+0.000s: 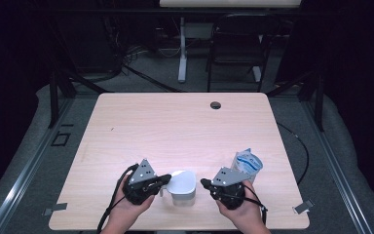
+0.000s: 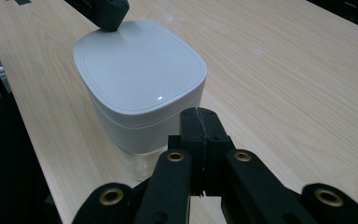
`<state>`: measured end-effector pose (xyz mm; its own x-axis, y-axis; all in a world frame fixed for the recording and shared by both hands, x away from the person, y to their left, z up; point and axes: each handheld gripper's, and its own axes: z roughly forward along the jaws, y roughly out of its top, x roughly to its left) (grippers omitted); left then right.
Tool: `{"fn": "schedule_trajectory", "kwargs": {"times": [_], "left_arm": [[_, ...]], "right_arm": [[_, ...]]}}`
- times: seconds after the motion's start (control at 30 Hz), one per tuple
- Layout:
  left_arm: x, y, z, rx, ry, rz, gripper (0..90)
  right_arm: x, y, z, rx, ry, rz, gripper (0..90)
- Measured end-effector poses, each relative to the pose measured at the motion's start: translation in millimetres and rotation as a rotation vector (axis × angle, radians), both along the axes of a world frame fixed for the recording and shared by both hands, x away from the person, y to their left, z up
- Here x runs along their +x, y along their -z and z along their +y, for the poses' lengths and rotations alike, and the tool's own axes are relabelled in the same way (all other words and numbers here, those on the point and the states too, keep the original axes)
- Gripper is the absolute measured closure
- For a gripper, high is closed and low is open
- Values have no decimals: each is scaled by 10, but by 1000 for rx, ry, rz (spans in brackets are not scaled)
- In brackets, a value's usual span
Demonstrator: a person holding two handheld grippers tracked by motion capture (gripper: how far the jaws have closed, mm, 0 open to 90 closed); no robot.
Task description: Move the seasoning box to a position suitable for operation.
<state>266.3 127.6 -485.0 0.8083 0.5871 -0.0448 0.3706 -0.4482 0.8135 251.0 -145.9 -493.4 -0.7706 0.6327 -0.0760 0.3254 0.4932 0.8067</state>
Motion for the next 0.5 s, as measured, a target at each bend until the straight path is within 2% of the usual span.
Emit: {"fn": "schedule_trajectory", "kwargs": {"times": [0.5], "left_arm": [[0,5,6,-5,0,1,900]], "right_arm": [[-12,170,118,-38,-40,22,900]]}}
